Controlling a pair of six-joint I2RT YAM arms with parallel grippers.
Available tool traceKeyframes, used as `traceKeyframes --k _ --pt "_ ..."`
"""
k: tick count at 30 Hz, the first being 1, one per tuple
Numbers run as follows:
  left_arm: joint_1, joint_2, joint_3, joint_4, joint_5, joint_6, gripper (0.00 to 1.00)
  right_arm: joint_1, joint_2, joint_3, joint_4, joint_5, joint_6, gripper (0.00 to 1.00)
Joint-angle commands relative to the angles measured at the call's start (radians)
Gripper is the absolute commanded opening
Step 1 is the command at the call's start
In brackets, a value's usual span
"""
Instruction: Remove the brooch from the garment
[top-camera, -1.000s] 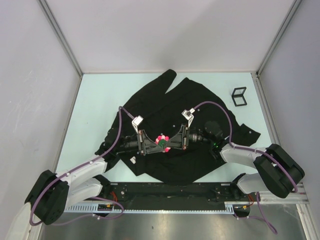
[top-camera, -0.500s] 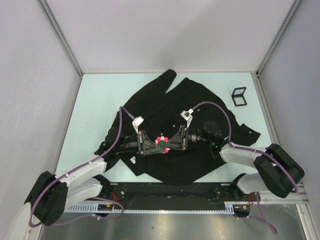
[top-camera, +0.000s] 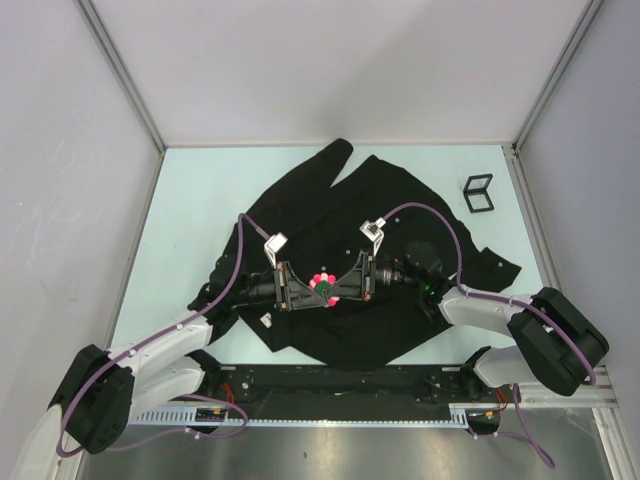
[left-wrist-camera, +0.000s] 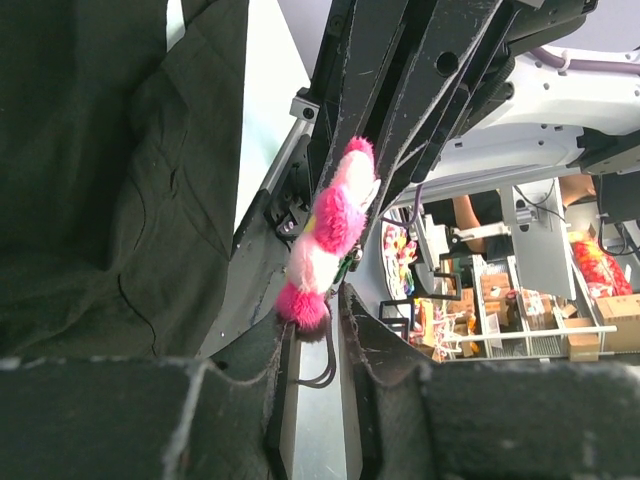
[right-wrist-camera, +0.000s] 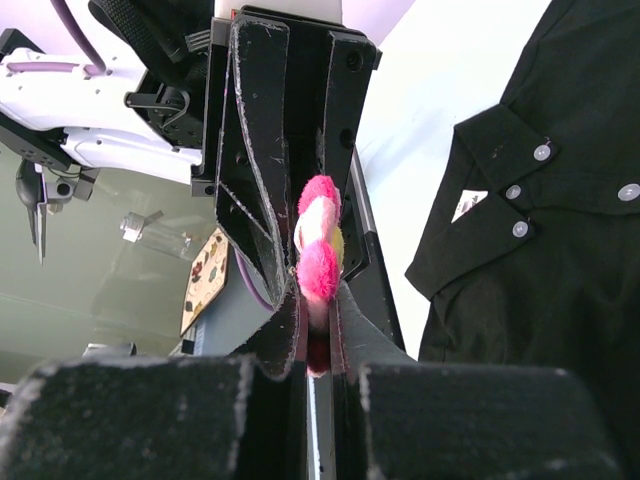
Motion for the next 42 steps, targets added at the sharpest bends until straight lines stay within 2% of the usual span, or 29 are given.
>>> traceKeyframes --k 1,20,29,42 --pt "-0.010 0.003 0.081 0.066 -0.020 0.038 0.22 0.053 0.007 0.052 0.003 -0.036 -0.018 0.00" --pt "-0.010 -0.012 0.142 -0.054 -0.011 0.122 0.22 0.078 0.013 0.072 -0.079 -0.035 -0.067 0.00" --pt "-0.010 -0.043 0.189 -0.175 -0.033 0.204 0.24 0.084 0.015 0.072 -0.090 -0.025 -0.070 0.00" --pt "-0.012 -0.049 0.178 -0.180 -0.040 0.194 0.23 0.101 0.017 0.079 -0.103 -0.025 -0.090 0.00"
